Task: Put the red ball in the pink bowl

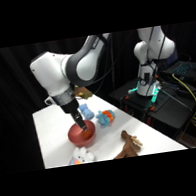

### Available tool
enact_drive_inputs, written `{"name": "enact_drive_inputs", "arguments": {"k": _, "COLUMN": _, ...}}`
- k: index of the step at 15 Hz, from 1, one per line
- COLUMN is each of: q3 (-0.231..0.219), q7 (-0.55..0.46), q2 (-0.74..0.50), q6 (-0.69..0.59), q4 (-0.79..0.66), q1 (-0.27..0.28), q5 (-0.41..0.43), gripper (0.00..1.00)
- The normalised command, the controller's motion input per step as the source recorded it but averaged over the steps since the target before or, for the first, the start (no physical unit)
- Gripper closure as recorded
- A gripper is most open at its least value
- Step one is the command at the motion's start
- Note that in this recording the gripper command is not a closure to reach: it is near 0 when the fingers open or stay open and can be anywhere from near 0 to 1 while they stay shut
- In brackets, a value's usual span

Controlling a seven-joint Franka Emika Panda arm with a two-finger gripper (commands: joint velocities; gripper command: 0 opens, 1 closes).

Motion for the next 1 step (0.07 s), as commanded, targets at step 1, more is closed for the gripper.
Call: {"name": "enact_drive_inputs", "arguments": {"k": 1, "q3": -0.021, "q7": 0.09, "q2": -0.49, "q6": 0.12, "q4": -0.46, "q1": 0.066, "q5": 0.008, "gripper": 0.0}}
